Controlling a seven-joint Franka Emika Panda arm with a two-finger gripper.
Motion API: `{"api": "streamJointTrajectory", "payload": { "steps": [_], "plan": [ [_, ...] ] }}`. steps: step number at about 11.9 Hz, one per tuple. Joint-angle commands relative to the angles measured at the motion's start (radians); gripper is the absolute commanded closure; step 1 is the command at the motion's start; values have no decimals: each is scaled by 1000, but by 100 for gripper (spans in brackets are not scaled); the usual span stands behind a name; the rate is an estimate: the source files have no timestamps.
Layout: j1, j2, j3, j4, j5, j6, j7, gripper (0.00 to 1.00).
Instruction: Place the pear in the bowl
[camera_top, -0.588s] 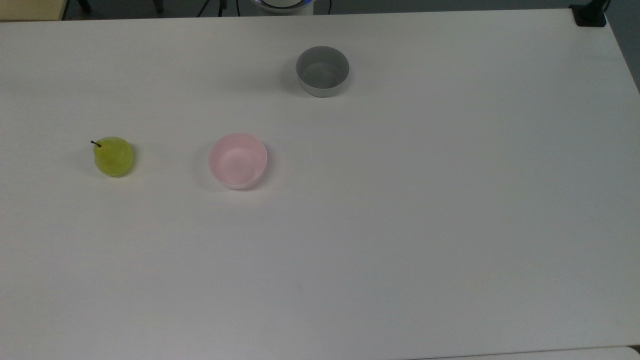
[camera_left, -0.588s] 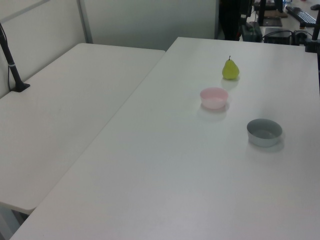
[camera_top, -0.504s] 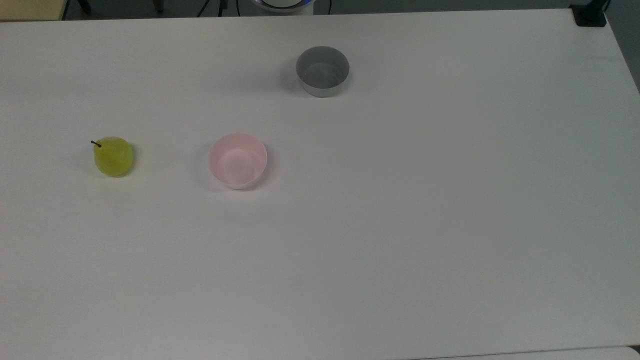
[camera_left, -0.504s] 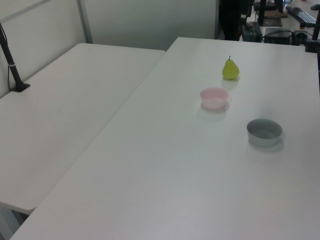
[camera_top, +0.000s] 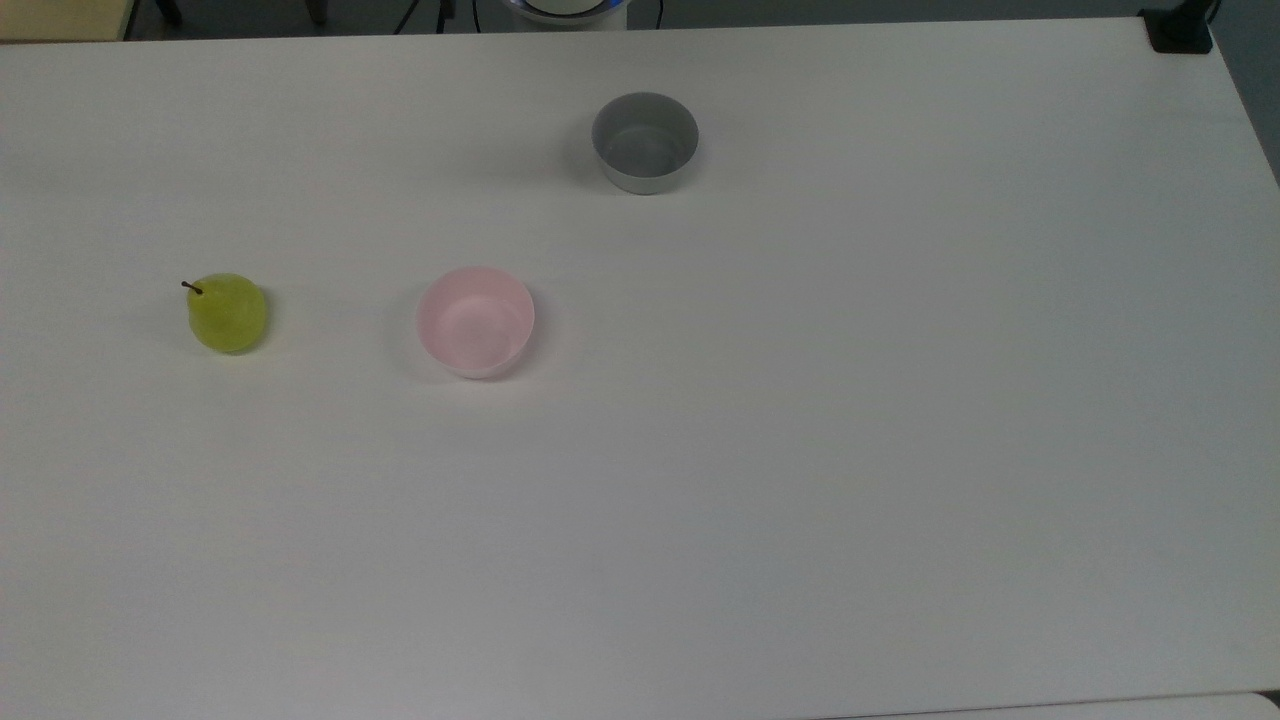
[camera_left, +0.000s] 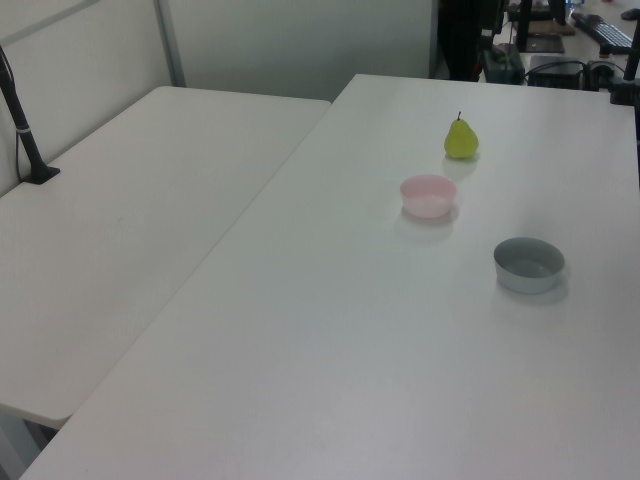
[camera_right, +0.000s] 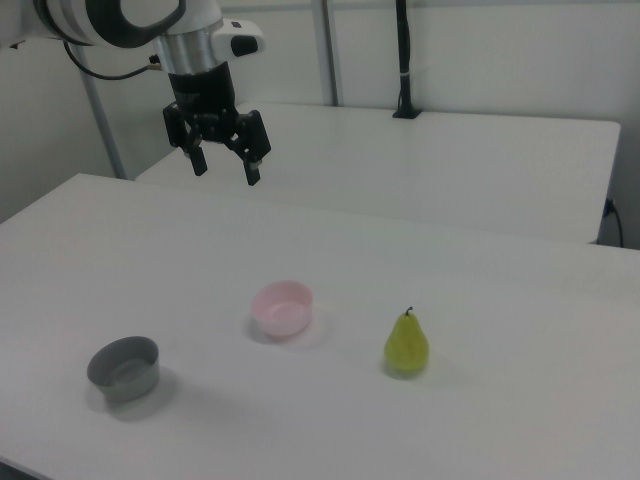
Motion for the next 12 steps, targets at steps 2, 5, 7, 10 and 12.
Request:
{"api": "streamJointTrajectory", "payload": {
  "steps": [2, 5, 7, 10, 12],
  "plan": [
    [20, -16, -20, -24, 13, 16, 17, 0],
    [17, -16, -20, -24, 11, 14, 1, 0],
    [14, -16, -20, -26, 9, 14, -63, 0],
    [-18, -11, -25, -20, 2, 13, -281, 0],
    [-50, 2, -25, -2, -12, 13, -322, 0]
  ]
}}
